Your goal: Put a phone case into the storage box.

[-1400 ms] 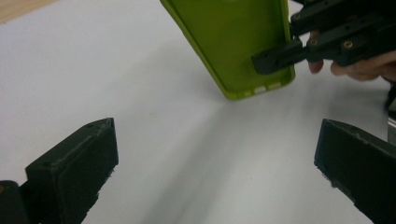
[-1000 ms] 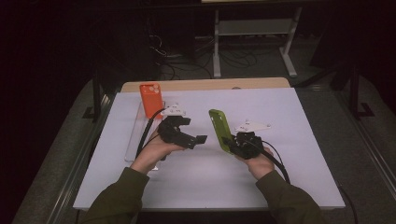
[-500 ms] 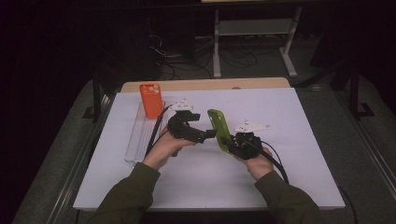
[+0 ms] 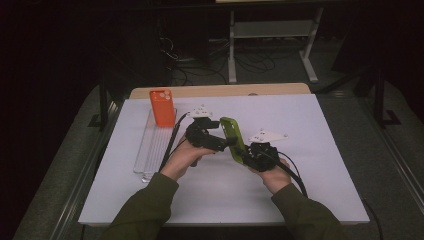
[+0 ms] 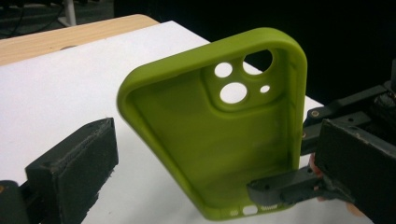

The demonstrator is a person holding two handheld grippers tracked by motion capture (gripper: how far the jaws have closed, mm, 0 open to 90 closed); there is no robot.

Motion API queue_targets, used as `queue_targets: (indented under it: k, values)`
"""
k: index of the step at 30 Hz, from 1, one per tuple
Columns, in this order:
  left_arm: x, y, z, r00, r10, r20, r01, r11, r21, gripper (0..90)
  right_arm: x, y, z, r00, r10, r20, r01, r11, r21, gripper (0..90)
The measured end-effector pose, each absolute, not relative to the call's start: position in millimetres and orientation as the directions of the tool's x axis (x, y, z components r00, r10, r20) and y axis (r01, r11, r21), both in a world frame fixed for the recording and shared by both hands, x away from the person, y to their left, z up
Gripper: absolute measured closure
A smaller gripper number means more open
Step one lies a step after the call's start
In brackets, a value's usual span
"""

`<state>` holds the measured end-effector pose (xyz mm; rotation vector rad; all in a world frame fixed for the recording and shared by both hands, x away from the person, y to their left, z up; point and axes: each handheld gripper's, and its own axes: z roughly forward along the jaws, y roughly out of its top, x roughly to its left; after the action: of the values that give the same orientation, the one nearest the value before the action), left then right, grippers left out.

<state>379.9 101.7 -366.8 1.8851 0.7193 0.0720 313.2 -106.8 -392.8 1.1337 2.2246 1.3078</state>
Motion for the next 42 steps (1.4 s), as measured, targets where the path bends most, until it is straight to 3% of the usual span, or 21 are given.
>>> queue_targets:
  k: [24,30,40,42]
  values:
    - [383,97,-372,0.794,0.513,-0.326,0.484,-0.208,0.85,0.0,311,-96,-396,-0.65,0.754,0.098,0.458,0.287,0.841,76.0]
    - [384,100,-374,0.785,0.529,-0.322,0.482,-0.196,0.854,7.9,310,-94,-398,-0.65,0.756,0.079,0.453,0.302,0.839,75.9]
    - [382,101,-373,0.79,0.528,-0.313,0.474,-0.202,0.857,10.8,309,-92,-399,-0.648,0.759,0.066,0.457,0.318,0.831,75.6]
    - [380,100,-371,0.791,0.53,-0.306,0.467,-0.2,0.862,11.7,310,-91,-399,-0.651,0.757,0.061,0.454,0.324,0.83,71.8]
